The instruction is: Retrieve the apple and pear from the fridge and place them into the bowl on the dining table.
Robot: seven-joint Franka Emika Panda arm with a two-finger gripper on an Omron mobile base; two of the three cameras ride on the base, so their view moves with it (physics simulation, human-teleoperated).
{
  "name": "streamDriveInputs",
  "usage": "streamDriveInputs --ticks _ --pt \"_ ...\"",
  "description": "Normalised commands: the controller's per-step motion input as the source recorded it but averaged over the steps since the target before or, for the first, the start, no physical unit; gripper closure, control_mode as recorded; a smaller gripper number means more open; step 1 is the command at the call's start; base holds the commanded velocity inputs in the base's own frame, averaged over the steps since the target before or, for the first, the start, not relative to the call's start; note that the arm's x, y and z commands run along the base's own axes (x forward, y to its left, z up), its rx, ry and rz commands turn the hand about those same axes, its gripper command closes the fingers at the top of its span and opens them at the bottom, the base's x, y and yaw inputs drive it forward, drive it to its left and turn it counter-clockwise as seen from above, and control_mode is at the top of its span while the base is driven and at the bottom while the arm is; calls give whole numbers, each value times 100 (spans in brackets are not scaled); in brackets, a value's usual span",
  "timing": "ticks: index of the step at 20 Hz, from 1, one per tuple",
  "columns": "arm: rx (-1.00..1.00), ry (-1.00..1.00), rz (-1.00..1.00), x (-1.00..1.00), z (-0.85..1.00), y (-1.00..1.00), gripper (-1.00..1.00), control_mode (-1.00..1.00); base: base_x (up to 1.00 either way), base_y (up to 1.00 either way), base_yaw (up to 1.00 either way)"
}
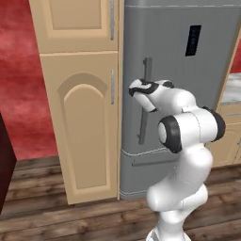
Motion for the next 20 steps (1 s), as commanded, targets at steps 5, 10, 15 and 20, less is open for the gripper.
streamDriveInputs --ticks 5,10,15,20 --pt "0 25 -1 -100 64 -44 100 -100 0 0 0" --pt "0 24 0 -100 63 -55 100 -100 0 0 0" --pt "0 23 0 -100 61 -75 100 -100 0 0 0" --pt "0 15 0 -100 48 -95 100 -100 0 0 0"
